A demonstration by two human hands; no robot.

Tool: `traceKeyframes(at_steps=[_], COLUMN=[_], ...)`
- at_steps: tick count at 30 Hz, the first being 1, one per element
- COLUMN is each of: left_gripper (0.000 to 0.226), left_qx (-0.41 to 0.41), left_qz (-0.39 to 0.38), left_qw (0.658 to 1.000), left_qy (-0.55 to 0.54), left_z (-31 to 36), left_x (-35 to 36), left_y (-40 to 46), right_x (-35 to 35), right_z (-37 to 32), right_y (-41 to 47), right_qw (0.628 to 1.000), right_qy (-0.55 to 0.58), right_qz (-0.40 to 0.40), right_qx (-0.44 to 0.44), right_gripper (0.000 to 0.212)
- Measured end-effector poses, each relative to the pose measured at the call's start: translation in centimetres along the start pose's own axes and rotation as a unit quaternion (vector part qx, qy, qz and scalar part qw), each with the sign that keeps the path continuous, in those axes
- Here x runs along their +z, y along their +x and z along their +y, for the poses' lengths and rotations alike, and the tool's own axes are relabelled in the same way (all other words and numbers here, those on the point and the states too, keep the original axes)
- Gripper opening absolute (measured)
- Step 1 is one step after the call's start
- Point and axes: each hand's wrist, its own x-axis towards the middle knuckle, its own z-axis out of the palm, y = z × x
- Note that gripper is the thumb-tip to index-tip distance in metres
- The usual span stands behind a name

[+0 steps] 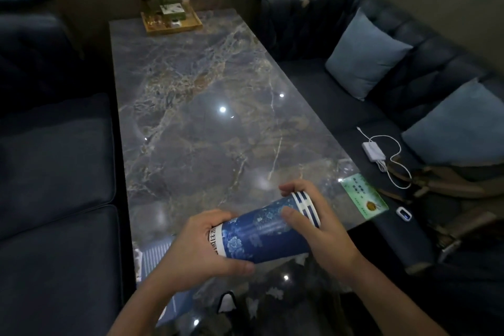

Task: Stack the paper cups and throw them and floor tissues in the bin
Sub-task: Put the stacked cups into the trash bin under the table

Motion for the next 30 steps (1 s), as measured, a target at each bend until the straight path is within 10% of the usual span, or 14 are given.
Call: traceKeyframes(at_steps=[16, 22, 26, 30], left_gripper=[0.078, 0.075, 0.023, 0.043], left_qx=[-0.036, -0.052, -0.062, -0.061], left_qz=[0.151, 0.118, 0.081, 0.038], left_qw=[0.986, 0.991, 0.994, 0.997], left_qy=[-0.068, -0.040, -0.034, -0.033], left_z=[5.6, 6.9, 8.2, 8.0], left_x=[22.1, 30.9, 35.8, 38.4], left_y=[-2.3, -1.9, -1.4, -0.8], right_x=[-18.5, -25.1, -28.3, -30.2], right_z=[8.4, 12.1, 14.8, 16.8], right_y=[-14.1, -19.7, -22.7, -25.3], right_qw=[0.986, 0.970, 0.944, 0.923], right_qy=[0.143, 0.195, 0.234, 0.256], right_qz=[0.061, 0.114, 0.201, 0.252], right_qx=[0.057, 0.090, 0.115, 0.135], right_gripper=[0.068, 0.070, 0.063, 0.053])
